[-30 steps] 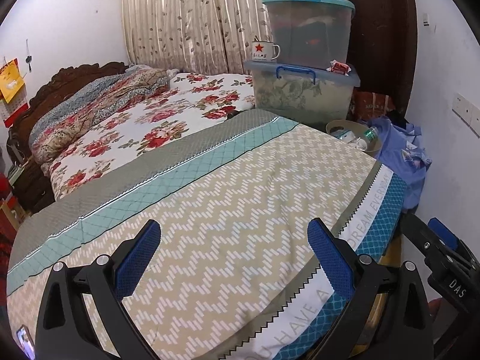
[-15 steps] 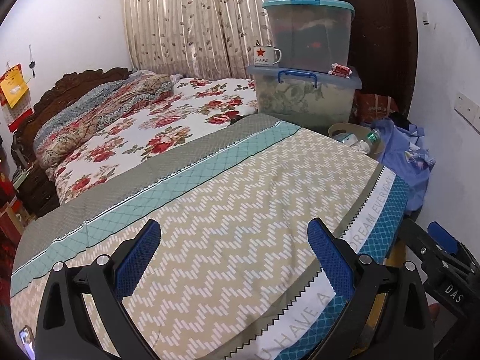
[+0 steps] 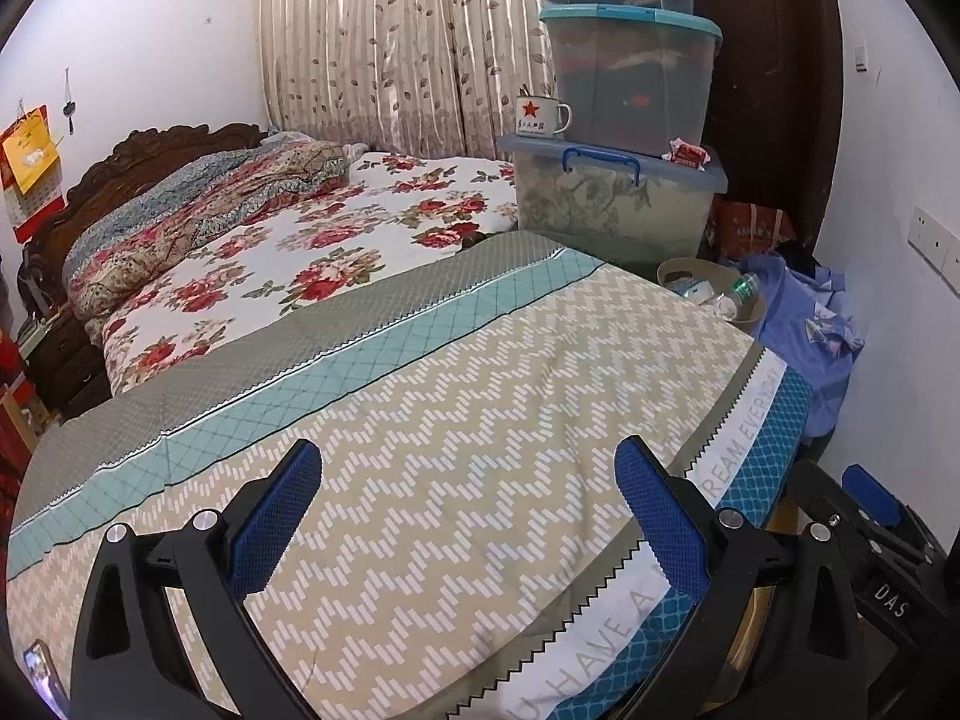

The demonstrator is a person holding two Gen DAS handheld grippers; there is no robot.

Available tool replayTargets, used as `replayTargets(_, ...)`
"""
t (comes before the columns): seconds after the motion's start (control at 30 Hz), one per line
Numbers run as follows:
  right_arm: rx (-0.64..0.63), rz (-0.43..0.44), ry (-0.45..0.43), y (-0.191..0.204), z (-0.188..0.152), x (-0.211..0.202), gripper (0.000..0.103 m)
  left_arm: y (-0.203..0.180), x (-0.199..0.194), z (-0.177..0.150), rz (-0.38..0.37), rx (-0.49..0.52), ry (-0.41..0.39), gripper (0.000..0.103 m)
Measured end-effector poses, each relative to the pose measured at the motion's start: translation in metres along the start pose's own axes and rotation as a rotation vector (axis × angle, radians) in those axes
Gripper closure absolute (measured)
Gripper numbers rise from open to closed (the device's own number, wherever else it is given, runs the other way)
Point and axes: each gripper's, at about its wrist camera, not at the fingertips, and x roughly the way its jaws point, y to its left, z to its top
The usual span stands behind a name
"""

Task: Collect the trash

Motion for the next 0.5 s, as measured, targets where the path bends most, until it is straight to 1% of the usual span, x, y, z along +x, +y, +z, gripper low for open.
replayTargets(0.2, -0.001, 0.001, 0.004, 0.001, -0.001, 0.001, 0.003, 0.006, -0.002, 0.002, 0.0, -0.027, -0.014, 0.009)
replayTargets(0.5, -0.001, 0.001, 0.008, 0.001, -0.003, 0.002, 0.003, 0.012, 0.0, 0.002, 0.007, -0.05, -0.01, 0.009)
